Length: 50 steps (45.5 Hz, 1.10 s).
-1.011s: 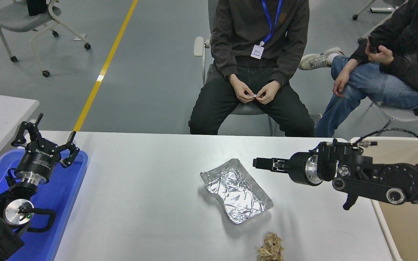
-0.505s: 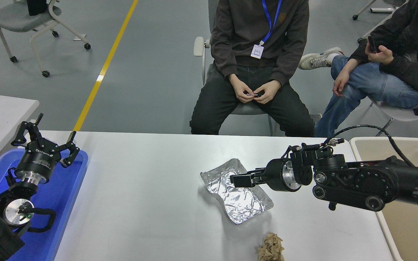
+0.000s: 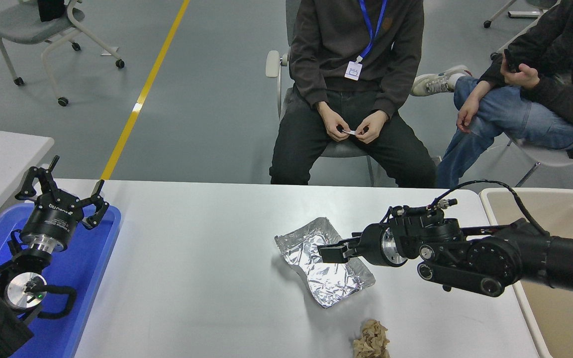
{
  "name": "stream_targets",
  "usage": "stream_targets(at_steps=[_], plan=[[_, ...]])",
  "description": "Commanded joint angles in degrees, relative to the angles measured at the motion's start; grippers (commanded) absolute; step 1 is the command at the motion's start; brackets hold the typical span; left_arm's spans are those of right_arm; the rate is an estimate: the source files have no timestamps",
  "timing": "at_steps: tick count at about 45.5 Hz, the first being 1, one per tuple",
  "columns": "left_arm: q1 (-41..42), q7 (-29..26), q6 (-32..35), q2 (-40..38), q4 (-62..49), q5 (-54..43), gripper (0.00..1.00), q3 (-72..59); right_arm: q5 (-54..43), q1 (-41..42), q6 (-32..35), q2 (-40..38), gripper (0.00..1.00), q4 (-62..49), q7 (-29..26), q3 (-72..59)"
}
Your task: Clean the table surface
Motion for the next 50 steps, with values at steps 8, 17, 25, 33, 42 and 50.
stream_targets(at_steps=[8, 17, 25, 33, 42, 50], plan=[[0.0, 0.0, 0.0, 0.0, 0.0, 0.0, 1.0, 0.0, 0.7, -4.0, -7.8, 4.5, 0.99, -8.4, 0.0, -5.3], [0.0, 0.0, 0.0, 0.0, 0.0, 0.0, 1.0, 0.0, 0.8, -4.7, -8.0, 4.7, 0.99, -8.8, 0.0, -5.2], [0.0, 0.0, 0.0, 0.0, 0.0, 0.0, 1.0, -0.1, 0.7, -5.7, -8.1, 4.8, 0.99, -9.3, 0.0, -5.4], [0.0, 0.0, 0.0, 0.0, 0.0, 0.0, 1.0, 0.0, 0.7, -7.4, -10.0, 5.9, 0.97, -12.5, 0.0, -5.5], [0.0, 0.0, 0.0, 0.0, 0.0, 0.0, 1.0, 0.0, 0.7, -8.3, -11.2, 6.1, 0.86, -12.7, 0.0, -5.6], [0.0, 0.0, 0.0, 0.0, 0.0, 0.0, 1.0, 0.0, 0.7, -8.3, -11.2, 6.4, 0.64, -13.0, 0.0, -5.7]])
